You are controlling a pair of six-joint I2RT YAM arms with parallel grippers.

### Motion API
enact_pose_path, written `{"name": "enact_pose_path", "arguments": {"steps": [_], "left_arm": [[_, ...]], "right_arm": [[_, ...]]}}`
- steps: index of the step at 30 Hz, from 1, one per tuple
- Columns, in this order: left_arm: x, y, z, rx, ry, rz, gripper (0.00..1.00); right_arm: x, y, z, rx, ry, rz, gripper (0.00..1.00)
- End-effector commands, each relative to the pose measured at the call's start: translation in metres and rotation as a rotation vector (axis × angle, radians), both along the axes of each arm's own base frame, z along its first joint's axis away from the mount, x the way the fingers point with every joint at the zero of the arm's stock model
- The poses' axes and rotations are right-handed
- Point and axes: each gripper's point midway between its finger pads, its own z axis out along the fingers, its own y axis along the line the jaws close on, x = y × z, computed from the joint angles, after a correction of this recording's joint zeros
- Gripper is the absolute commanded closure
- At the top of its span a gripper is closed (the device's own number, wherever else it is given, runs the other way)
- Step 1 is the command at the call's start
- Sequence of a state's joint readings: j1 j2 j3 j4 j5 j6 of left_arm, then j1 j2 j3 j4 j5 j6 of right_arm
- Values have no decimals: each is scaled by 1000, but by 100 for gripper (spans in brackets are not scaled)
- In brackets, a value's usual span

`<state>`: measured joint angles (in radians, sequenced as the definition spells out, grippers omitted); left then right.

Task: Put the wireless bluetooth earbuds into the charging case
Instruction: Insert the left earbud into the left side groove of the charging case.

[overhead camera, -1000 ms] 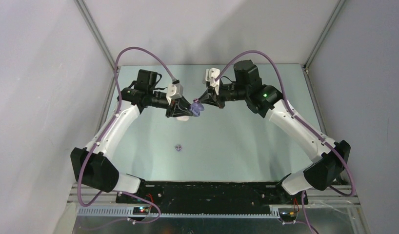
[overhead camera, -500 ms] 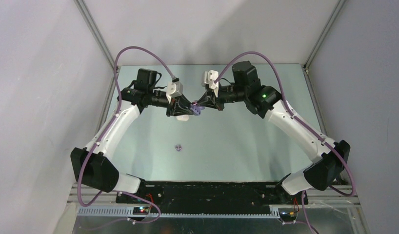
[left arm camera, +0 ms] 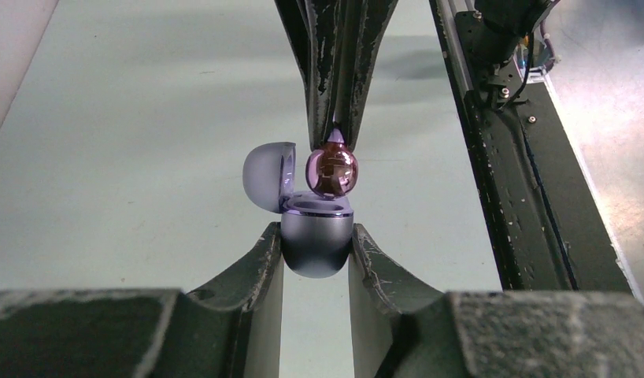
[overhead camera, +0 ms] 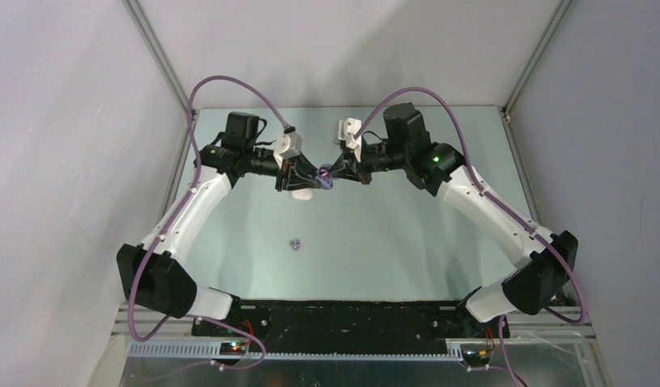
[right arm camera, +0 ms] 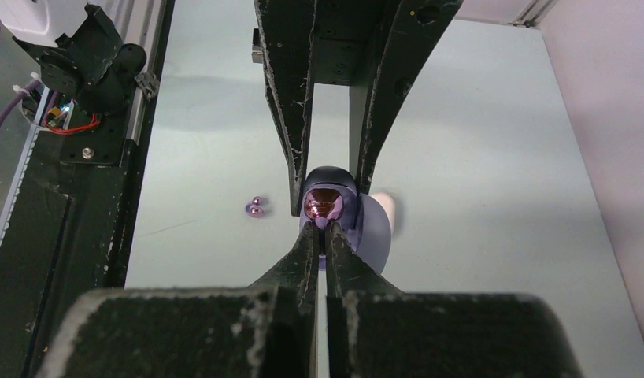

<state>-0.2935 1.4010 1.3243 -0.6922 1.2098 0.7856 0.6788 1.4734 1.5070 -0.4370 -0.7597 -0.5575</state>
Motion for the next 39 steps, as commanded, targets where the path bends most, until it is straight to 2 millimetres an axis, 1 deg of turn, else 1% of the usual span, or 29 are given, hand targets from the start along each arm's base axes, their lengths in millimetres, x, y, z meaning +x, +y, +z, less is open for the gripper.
{"name": "enact_pose_path", "arguments": {"steps": [1,8,14,18,21,26,28,30,31,34,37,38,39], "left_arm": [[1,-3,24,-45,-49,-27,100],[2,-4,25,-48,-51,-29,100],[2,-4,23,-46,-43,-26,100],[3,-4,23,-49,-40,-24,100],[3,-4,23,-51,-42,-23,100],[2,-3,23,-56,-41,-23,100],[2,-4,24,-64,-36,-27,100],[3,-4,25,-69,-36,-26,100],[3,-4,26,-71,-34,-26,100],[4,-4,26,-70,-32,-23,100],[5,-3,25,-68,-26,-16,100],[6,-3,25,-67,-27,-13,100],[6,-3,25,-65,-23,-10,100]], "right_arm": [[6,3,5,15,-23,-7,100],[12,8,-3,-1,-28,-25,100],[20,13,-1,20,-23,-58,100],[18,17,4,44,-16,-50,100],[14,19,4,48,-4,-31,100],[9,16,5,64,35,-16,100],[10,15,2,64,47,-25,98],[12,14,-1,61,52,-35,90],[14,14,-1,60,53,-46,85],[18,12,2,67,44,-64,78],[21,9,12,82,29,-85,68],[19,6,21,94,15,-85,64],[17,4,23,92,17,-80,62]]}}
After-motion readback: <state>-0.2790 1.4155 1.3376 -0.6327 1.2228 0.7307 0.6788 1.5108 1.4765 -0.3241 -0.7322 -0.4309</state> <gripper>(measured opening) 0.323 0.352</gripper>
